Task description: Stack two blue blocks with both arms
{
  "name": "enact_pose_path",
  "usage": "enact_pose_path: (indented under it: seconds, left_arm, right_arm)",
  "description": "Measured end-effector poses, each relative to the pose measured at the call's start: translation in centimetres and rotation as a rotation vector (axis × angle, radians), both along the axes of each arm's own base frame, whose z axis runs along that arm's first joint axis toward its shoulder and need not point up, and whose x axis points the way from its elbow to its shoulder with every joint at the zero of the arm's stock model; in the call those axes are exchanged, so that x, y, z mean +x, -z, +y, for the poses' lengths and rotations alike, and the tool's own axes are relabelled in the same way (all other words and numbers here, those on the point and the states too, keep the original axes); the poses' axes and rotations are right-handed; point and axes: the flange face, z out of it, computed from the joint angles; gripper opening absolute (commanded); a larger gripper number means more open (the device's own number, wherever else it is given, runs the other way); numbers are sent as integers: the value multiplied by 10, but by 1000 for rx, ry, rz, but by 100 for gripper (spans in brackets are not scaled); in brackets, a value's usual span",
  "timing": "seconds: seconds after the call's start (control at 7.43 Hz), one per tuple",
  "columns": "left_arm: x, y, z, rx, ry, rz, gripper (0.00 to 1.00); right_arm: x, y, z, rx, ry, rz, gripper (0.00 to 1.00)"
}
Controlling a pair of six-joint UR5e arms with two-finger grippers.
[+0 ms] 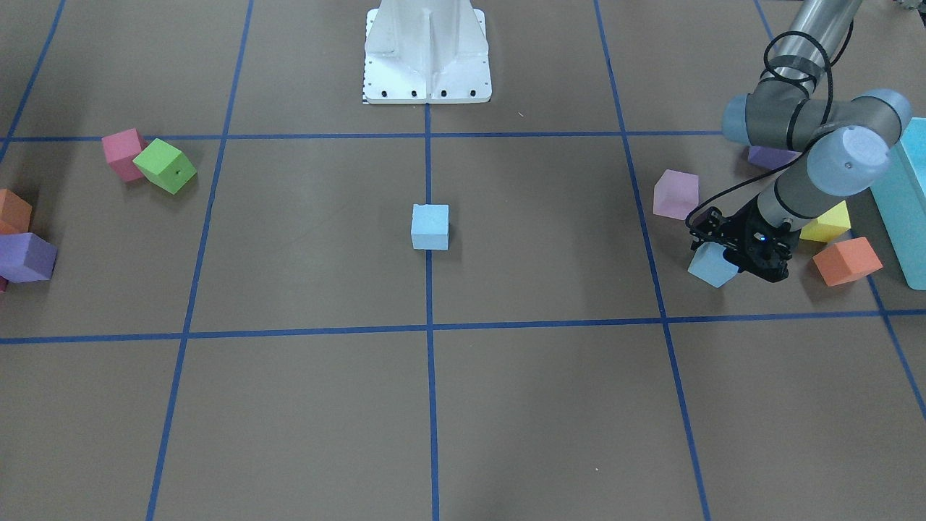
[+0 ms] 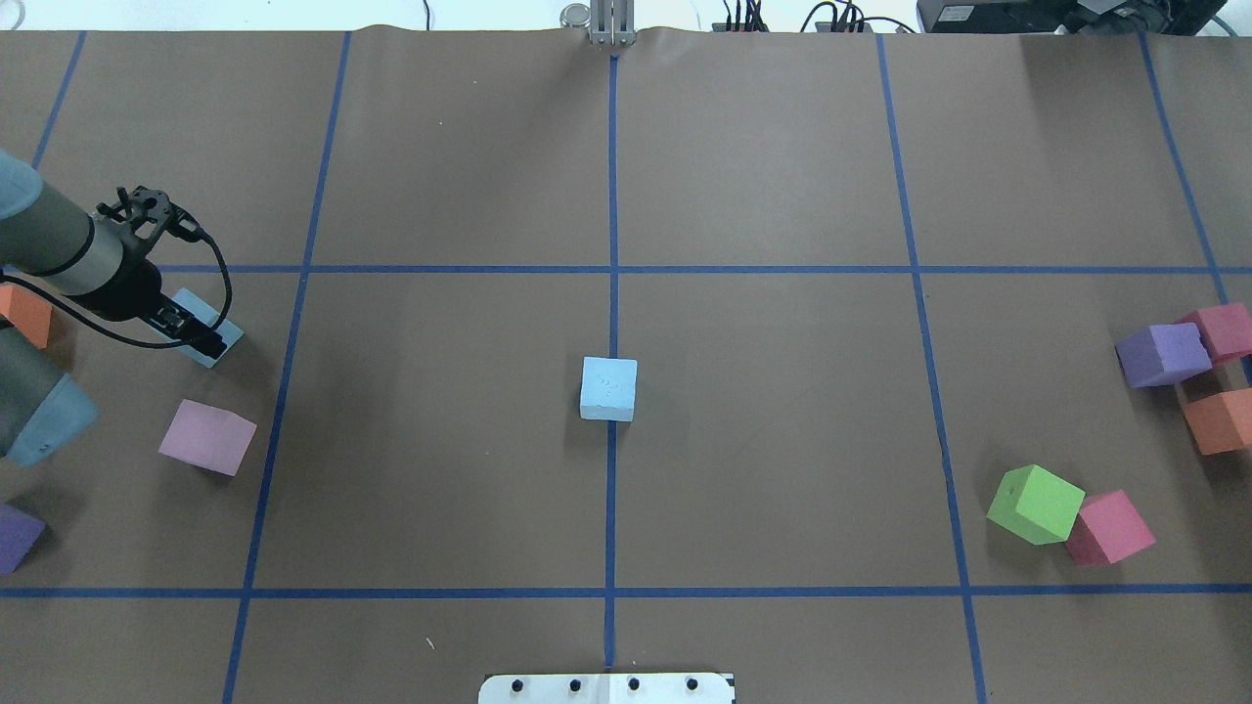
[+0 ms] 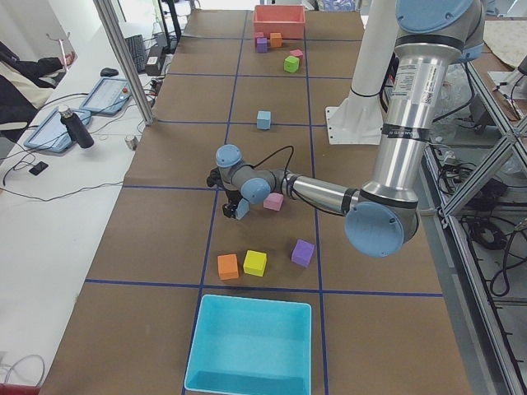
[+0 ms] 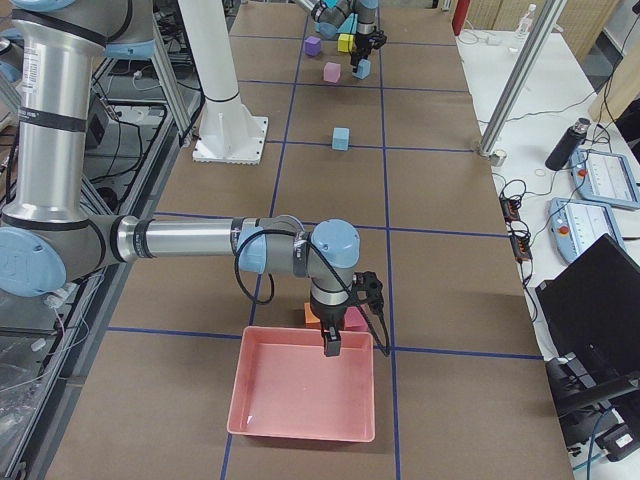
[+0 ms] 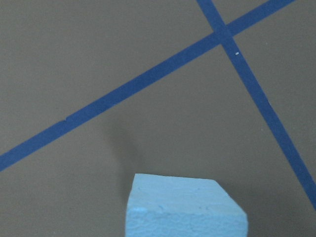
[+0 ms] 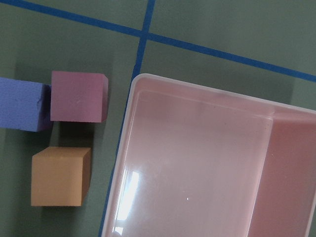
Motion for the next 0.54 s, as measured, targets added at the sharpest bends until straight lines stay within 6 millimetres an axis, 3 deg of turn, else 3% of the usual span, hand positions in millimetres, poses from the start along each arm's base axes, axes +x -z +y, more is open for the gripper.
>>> enact_pose_path:
  seconds: [0.13,0.27,0.4,0.54]
  left_arm:
    - [3,0,-3,-2,-1,0,41]
    - [5,2,-4,-2,-1,2,35]
    - [6,8,-4,4,-1,10,35]
    - [6,25,-5,16,5,29,35]
  right_arm:
    - [0,0,0,0,0,0,100]
    - [0,0,0,0,1,0,100]
    - [0,0,0,0,1,0,100]
    - [0,0,0,0,1,0,100]
